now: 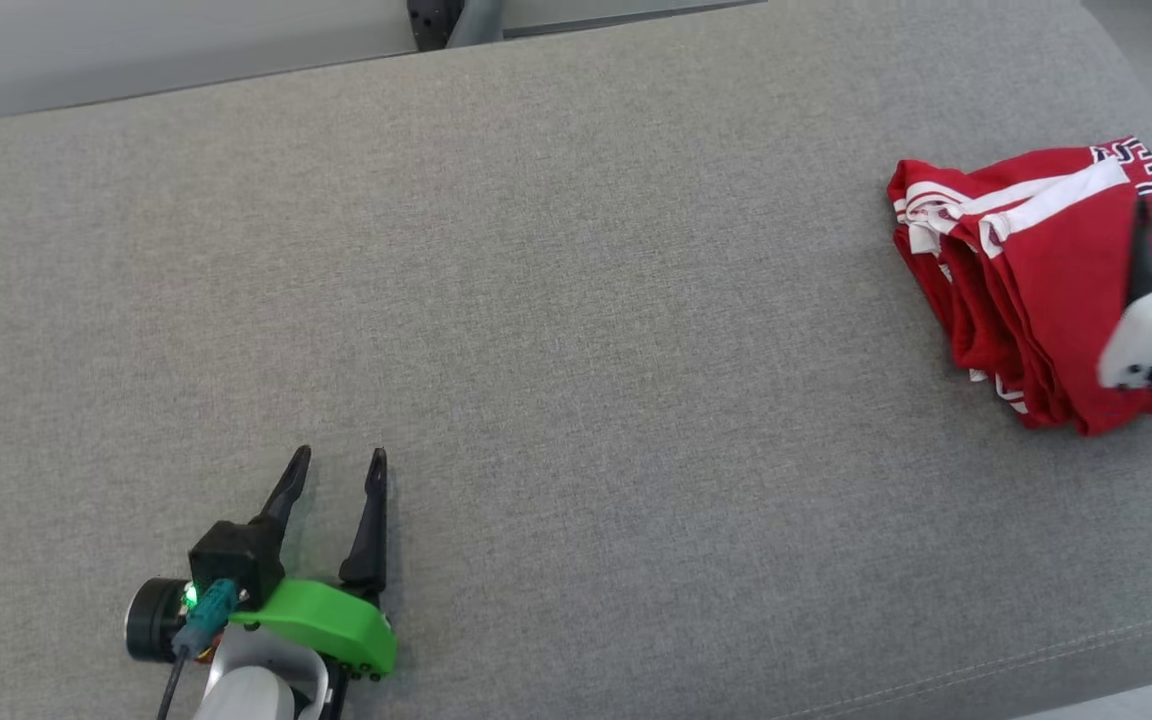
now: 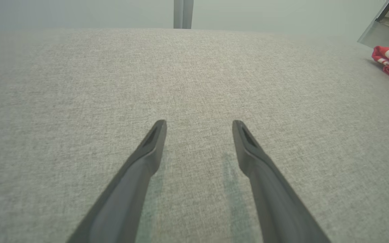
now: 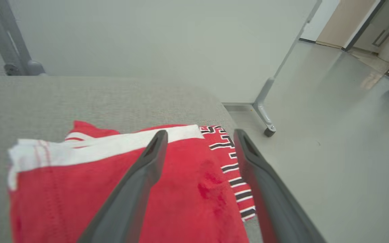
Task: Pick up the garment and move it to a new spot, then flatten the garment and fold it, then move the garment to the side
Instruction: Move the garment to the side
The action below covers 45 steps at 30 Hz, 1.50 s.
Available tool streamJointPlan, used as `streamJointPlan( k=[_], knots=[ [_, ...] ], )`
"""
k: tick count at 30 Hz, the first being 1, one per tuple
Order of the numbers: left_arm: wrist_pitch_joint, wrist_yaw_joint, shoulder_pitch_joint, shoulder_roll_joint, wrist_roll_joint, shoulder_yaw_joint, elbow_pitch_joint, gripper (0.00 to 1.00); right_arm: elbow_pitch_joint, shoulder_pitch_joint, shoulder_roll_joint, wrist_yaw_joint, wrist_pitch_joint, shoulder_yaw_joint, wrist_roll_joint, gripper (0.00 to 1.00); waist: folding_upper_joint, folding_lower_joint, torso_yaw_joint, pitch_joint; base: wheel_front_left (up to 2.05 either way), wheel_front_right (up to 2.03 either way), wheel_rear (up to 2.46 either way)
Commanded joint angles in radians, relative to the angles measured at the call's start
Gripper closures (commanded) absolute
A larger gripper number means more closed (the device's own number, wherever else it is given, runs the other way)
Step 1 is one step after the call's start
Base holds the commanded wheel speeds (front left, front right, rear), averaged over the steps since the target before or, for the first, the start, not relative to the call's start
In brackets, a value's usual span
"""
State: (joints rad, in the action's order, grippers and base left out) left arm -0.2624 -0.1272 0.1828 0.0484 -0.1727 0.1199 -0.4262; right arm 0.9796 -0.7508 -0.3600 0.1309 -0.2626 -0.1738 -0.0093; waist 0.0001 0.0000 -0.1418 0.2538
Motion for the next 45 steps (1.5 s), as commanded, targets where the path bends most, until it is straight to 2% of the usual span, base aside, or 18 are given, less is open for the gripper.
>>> streamJointPlan(
  k=[1,7,13,17,21,31,45],
  knots=[
    [-0.003,0.007,-0.016,0.005,-0.003,-0.012,0.004,0.00,-0.037,0.030,0.034,-0.001,-0.002,0.005,-0.003,0.00,-0.0001,0.0000,-0.002,-0.037,0.00,0.00,0.00],
    [-0.003,0.030,-0.057,0.004,-0.021,-0.074,0.025,0.00,-0.279,0.176,0.208,-0.001,-0.002,0.074,0.021,0.00,-0.0001,0.0000,0.005,-0.102,0.00,0.00,0.00],
    [-0.003,0.043,-0.090,0.005,-0.043,-0.106,0.038,0.00,-0.358,0.338,0.279,-0.001,-0.002,0.199,0.089,0.00,-0.0001,0.0000,0.050,-0.152,0.00,0.00,0.00],
    [-0.003,0.051,-0.111,0.004,-0.052,-0.114,0.039,0.00,-0.368,0.430,0.290,-0.001,-0.002,0.260,0.100,0.00,-0.0001,0.0000,0.092,-0.180,0.00,0.00,0.00],
    [-0.003,0.053,-0.147,0.004,-0.061,-0.130,0.051,0.00,-0.396,0.507,0.304,-0.001,-0.002,0.245,0.099,0.00,-0.0001,0.0000,0.138,-0.215,0.00,0.00,0.00],
    [-0.003,0.057,-0.176,0.005,-0.036,-0.163,0.059,0.00,-0.444,0.504,0.306,-0.001,-0.002,0.227,0.097,0.00,-0.0001,0.0000,0.129,-0.243,0.00,0.00,0.00],
    [-0.003,0.055,-0.174,0.004,-0.044,-0.157,0.067,0.00,-0.464,0.522,0.307,-0.001,-0.002,0.199,0.074,0.00,-0.0001,0.0000,0.121,-0.245,0.00,0.00,0.00]
  ],
)
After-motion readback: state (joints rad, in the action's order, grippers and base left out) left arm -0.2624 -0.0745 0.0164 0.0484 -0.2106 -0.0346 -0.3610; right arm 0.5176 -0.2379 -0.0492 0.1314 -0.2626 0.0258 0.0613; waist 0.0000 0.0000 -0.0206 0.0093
